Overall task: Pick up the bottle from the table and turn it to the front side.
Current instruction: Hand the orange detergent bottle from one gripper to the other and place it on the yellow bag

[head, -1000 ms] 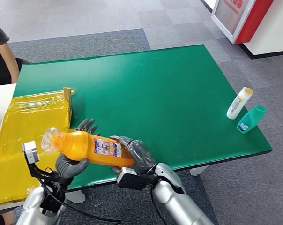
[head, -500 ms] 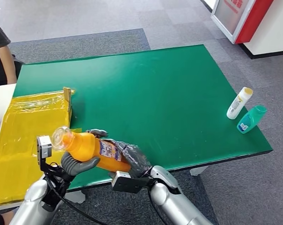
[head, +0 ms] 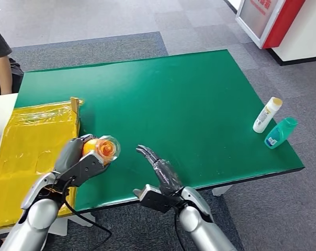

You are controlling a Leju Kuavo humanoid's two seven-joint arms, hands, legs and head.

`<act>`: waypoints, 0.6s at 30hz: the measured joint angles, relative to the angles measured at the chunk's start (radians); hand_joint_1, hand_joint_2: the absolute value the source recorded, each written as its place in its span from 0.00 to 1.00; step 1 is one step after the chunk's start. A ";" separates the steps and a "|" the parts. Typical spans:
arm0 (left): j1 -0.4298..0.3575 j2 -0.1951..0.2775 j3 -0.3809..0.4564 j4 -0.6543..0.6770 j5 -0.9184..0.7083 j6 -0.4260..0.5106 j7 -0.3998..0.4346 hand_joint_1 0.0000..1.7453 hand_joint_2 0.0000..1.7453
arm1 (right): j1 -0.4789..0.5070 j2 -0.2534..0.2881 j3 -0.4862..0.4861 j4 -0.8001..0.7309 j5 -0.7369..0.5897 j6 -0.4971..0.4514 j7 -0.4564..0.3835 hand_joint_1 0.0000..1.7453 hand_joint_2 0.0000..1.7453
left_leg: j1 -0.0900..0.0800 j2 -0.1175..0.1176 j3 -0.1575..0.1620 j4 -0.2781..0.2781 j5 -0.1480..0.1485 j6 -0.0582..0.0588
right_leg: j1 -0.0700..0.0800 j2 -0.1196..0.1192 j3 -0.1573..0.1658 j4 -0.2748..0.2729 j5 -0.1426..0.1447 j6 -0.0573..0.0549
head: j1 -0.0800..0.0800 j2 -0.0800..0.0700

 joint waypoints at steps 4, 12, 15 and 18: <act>-0.049 0.051 0.003 -0.014 -0.213 -0.051 0.089 1.00 1.00 | 0.023 0.000 -0.044 -0.030 -0.018 0.013 0.002 0.00 1.00 | 0.000 0.000 0.000 0.000 0.000 0.000 | 0.000 0.000 0.000 0.000 0.000 0.000 | 0.000 0.000; -0.134 0.142 0.003 0.011 -0.336 -0.145 0.113 1.00 1.00 | 0.051 0.000 -0.105 -0.064 -0.035 0.036 -0.008 0.00 1.00 | 0.000 0.000 0.000 0.000 0.001 -0.001 | 0.000 0.000 0.000 0.000 0.001 -0.001 | 0.000 0.000; -0.139 0.179 -0.007 0.057 -0.367 -0.196 0.119 1.00 1.00 | 0.054 0.000 -0.116 -0.065 -0.048 0.047 -0.018 0.00 1.00 | 0.000 0.001 0.000 0.000 0.001 -0.001 | 0.000 0.001 -0.001 0.000 0.001 -0.001 | 0.000 0.000; -0.128 0.209 -0.014 0.108 -0.388 -0.196 0.118 1.00 1.00 | 0.057 0.000 -0.127 -0.065 -0.059 0.052 -0.025 0.00 1.00 | 0.000 0.001 0.000 0.000 0.001 -0.001 | 0.000 0.001 -0.001 0.000 0.001 -0.001 | 0.000 0.000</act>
